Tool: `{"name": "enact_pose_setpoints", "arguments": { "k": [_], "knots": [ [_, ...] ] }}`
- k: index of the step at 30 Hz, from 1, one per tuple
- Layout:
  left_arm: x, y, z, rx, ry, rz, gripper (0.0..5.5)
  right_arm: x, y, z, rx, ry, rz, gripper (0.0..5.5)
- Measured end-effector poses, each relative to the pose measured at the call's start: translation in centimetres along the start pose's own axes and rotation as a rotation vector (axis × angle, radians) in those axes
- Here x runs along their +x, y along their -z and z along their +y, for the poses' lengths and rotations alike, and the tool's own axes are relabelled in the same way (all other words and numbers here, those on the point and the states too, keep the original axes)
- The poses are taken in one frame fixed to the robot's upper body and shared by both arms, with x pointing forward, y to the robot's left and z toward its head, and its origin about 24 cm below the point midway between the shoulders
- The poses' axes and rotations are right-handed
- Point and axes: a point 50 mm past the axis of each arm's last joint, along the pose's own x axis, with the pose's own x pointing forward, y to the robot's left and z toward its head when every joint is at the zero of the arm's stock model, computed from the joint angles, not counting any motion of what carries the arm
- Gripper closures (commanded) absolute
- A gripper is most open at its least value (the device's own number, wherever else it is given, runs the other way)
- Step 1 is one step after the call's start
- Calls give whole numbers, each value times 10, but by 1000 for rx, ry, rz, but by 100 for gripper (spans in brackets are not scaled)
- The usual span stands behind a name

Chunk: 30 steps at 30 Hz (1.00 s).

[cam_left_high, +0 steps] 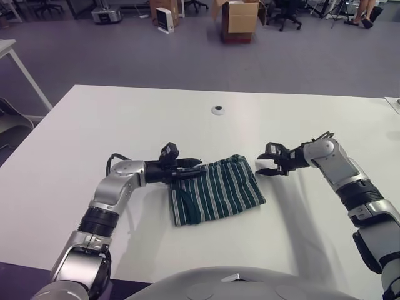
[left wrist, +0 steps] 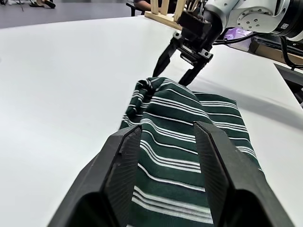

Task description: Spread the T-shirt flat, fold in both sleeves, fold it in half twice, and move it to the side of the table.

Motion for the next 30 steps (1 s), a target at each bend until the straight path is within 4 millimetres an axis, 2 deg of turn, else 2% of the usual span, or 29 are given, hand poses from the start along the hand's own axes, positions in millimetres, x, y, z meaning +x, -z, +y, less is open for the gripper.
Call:
{"name": "enact_pose_setpoints", "arguments": {
  "k": [1,5,8,11,14,15,16,18,21,23,24,27,30],
  "knots": [
    [4,18,-2,-22,9,78,350,2,-2,2,11,23,-19,294],
    [6,20,9,44,-9,139,350,-3,-12,-5,48,110,-95,294],
    [-9,18,36,13,-236,123,350,-8,-17,-9,52,156,-124,294],
    [-49,27,53,-48,-531,91,350,-18,-21,-15,67,242,-180,294],
    [-103,48,55,-136,-860,15,350,-26,-5,-13,146,368,-205,294],
    [-114,52,54,-153,-942,0,350,-27,0,-13,180,407,-212,294],
    [-134,61,52,-189,-1113,-14,350,-27,9,-11,260,493,-240,294],
    [-144,64,47,-196,-1271,-34,350,-19,11,-9,331,582,-279,294],
    [-126,50,36,-148,-1293,-140,350,-16,6,-16,436,714,-383,294],
    [-118,22,30,-55,-1263,-263,350,-25,2,-26,481,843,-460,294],
    [-120,-3,27,40,-1265,-335,350,-30,3,-31,509,935,-498,294],
    [-119,-40,25,183,-1271,-412,350,-41,23,-37,597,1124,-508,294],
    [-104,-52,27,208,-1230,-418,350,-45,38,-37,642,1246,-503,294]
  ]
}}
